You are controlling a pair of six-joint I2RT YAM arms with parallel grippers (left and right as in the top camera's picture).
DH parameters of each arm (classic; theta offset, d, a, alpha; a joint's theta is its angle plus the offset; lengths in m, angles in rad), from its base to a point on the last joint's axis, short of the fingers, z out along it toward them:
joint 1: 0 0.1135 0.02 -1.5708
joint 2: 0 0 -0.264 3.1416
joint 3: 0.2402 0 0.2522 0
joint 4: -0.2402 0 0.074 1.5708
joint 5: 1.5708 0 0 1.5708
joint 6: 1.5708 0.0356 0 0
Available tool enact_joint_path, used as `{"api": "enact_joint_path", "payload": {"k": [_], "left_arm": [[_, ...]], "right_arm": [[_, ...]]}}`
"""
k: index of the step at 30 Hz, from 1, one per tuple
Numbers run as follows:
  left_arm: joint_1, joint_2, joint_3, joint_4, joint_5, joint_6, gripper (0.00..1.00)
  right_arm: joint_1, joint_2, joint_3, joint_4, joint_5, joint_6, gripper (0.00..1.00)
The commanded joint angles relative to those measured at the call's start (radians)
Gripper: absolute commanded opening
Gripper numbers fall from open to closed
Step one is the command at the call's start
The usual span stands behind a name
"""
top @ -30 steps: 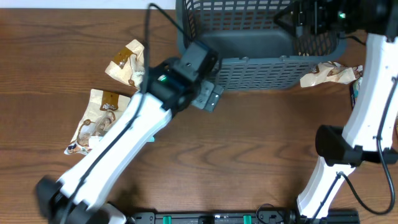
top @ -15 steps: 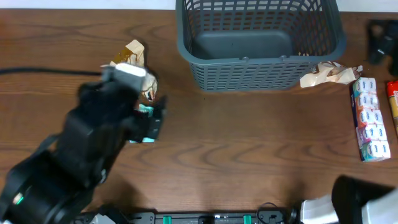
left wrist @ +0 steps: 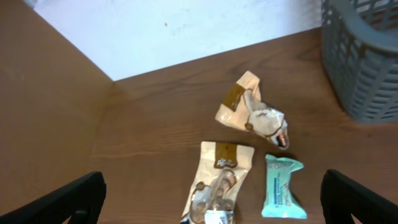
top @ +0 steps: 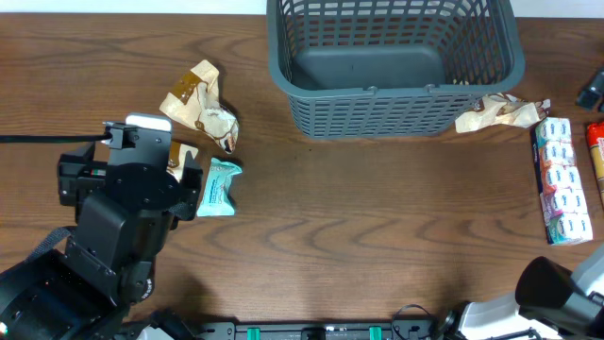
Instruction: Pack container
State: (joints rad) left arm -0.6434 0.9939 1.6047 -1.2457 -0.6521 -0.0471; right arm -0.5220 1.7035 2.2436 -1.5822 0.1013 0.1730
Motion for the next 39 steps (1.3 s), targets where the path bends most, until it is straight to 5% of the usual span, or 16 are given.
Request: {"api": "enact_joint_path", "payload": {"k": [1, 12, 19, 21, 26, 31, 39], "left_arm": [[0.003, 0.0, 0.004, -0.012, -0.033, 0.008, 0.99], [0.003, 0.01, 0.003, -0.052, -0.029, -0.044, 0.99], [0.003, 0.032, 0.003, -0.052, -0.03, -0.043, 0.99], [0.003, 0.046, 0.003, -0.052, -0.032, -0.035, 0.99], [0.003, 0.089, 0.003, -0.053, -0.093, -0.028, 0.98], [0.003, 0.132, 0.003, -0.066, -0.093, -0.029, 0.99], [0.003, 0.171, 0.003, -0.152, -0.093, -0.028, 0.98]], "right_arm": [[-0.1, -0.027, -0.063, 0.003, 0.076, 0.285, 0.99], [-0.296, -0.024, -0.161, 0.046, -0.253, 0.39, 0.99], [-0.288, -0.005, -0.218, 0.073, -0.113, 0.547, 0.99], [-0.286, -0.001, -0.263, 0.162, -0.124, 0.428, 0.99], [-0.268, 0.0, -0.359, 0.293, -0.265, -0.199, 0.99], [-0.275, 0.0, -0.428, 0.38, -0.168, -0.342, 0.99], [-0.259, 0.008, -0.649, 0.574, -0.278, -0.581, 0.99]]}}
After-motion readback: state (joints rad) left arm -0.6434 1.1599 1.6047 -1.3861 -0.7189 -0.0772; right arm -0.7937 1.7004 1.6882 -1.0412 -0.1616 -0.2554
